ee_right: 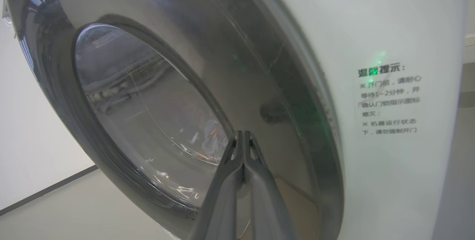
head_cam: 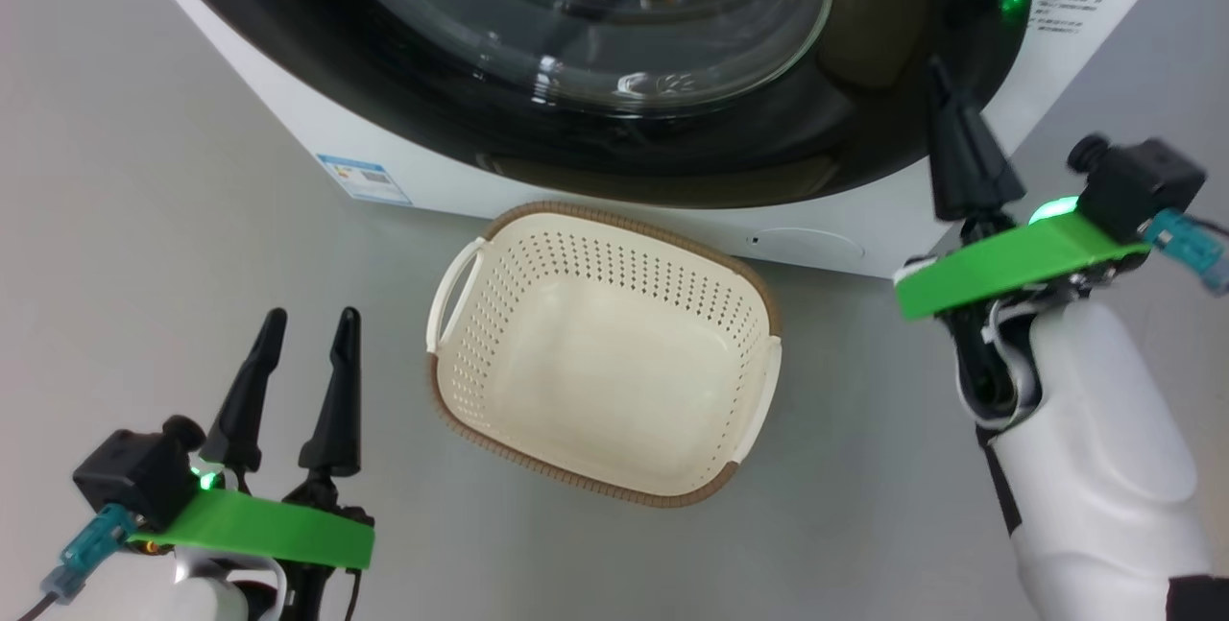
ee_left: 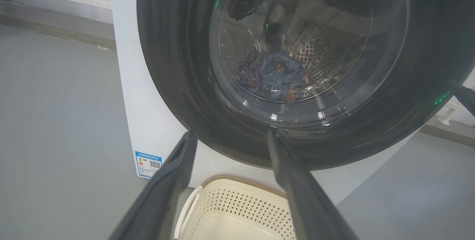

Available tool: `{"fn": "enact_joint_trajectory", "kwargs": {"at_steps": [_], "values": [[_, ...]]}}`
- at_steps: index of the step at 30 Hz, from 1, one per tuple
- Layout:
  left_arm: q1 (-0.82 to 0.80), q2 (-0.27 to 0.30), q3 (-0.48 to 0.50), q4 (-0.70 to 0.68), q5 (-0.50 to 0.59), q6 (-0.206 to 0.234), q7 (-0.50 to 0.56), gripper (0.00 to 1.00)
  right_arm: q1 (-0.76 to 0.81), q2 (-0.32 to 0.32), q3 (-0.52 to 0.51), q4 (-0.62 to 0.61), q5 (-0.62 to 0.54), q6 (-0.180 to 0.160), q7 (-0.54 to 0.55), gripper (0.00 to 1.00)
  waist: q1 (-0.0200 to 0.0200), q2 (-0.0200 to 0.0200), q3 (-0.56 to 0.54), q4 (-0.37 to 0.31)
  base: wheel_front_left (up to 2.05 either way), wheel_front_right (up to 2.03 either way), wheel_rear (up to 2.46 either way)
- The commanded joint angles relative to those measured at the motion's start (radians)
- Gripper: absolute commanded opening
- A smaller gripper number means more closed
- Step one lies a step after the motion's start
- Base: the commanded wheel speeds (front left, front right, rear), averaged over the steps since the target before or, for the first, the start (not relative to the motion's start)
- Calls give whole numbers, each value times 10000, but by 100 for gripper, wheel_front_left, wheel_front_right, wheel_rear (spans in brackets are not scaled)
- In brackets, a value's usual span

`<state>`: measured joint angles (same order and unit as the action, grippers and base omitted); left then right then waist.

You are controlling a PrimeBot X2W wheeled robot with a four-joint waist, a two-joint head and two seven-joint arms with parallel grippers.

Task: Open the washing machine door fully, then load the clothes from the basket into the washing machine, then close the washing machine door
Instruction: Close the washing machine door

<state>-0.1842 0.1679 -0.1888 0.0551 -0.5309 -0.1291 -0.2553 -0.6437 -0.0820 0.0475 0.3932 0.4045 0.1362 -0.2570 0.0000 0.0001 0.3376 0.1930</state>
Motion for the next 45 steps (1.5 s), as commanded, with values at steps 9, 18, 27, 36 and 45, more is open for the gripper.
{"fn": "enact_joint_trajectory", "kwargs": {"at_steps": [9,18,27,36,45], "values": [[371,338,607,228,96,-16,-65,100,1424,53,816,-119,-284,-55,-48,100,0,-1,-824,-522,0,0,0],[787,470,774,494,193,-16,-65,100,2660,-18,682,-105,-346,-55,-48,100,0,-1,-1512,-1005,0,0,0],[1176,697,970,662,162,-16,-65,100,3486,-141,690,-94,-313,-55,-48,100,0,-1,-2057,-1675,0,0,0],[1495,806,1182,820,215,-16,-65,100,4185,-336,504,-169,-313,-55,-48,100,0,-1,-2356,-2209,0,0,0],[1772,790,1457,863,288,-16,-65,100,4737,-450,272,-211,-279,-55,-48,100,0,-1,-2588,-2633,0,0,0]]}}
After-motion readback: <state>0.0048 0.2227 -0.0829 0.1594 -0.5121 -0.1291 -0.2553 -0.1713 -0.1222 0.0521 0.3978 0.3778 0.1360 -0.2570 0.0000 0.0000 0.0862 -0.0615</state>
